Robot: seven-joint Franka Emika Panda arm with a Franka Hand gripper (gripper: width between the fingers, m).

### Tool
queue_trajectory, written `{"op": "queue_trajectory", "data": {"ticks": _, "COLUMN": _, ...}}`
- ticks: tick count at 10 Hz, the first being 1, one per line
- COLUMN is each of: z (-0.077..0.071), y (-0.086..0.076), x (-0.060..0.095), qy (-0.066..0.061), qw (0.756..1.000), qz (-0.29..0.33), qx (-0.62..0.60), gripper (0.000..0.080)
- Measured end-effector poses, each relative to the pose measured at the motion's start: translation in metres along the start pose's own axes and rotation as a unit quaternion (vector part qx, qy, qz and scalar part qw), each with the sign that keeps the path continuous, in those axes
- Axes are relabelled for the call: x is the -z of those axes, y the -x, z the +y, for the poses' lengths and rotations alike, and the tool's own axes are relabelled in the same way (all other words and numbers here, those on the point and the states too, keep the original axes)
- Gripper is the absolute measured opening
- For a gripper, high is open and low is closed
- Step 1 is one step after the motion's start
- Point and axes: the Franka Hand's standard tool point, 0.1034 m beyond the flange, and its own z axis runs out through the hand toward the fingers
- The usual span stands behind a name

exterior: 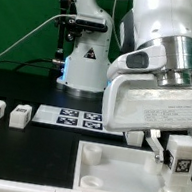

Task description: Assemble one leg

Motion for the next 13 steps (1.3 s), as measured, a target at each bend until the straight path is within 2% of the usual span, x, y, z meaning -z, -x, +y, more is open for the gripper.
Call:
{"op": "queue_trajectory", "data": {"ticks": 5, "z": 0.0022, "y": 0.0038, "x": -0.0037, "qy": -0.001, "qw": 1.000, "qz": -0.012, "qx": 0.000, "gripper": 0.0290}}
{"op": "queue_trajectory", "data": {"ticks": 7, "z": 0.0019, "y": -0.0006, "x": -0.0057, "qy": 0.004, "qw": 1.000, "qz": 0.020, "qx": 0.000, "gripper": 0.0290}}
{"op": "queue_trajectory", "data": {"ticks": 9, "z": 0.0022, "y": -0.0007, "x": -0.0056, "qy": 0.004, "qw": 1.000, "qz": 0.019, "qx": 0.000, "gripper": 0.0290}}
{"op": "queue_trajectory", "data": {"ticks": 10, "z": 0.0023, "y": -0.0005, "x": -0.0057, "qy": 0.004, "qw": 1.000, "qz": 0.019, "qx": 0.000, "gripper": 0.0376}}
{"op": "queue_trajectory", "data": {"ticks": 11, "z": 0.0024, "y": -0.0005, "x": -0.0057, "qy": 0.004, "qw": 1.000, "qz": 0.019, "qx": 0.000, "gripper": 0.0568}}
{"op": "queue_trajectory", "data": {"ticks": 12, "z": 0.0024, "y": -0.0005, "x": -0.0057, "qy": 0.004, "qw": 1.000, "qz": 0.019, "qx": 0.000, "gripper": 0.0624}}
{"op": "queue_trajectory", "data": {"ticks": 13, "z": 0.0024, "y": -0.0005, "x": -0.0057, "qy": 0.004, "qw": 1.000, "qz": 0.019, "qx": 0.000, "gripper": 0.0624}}
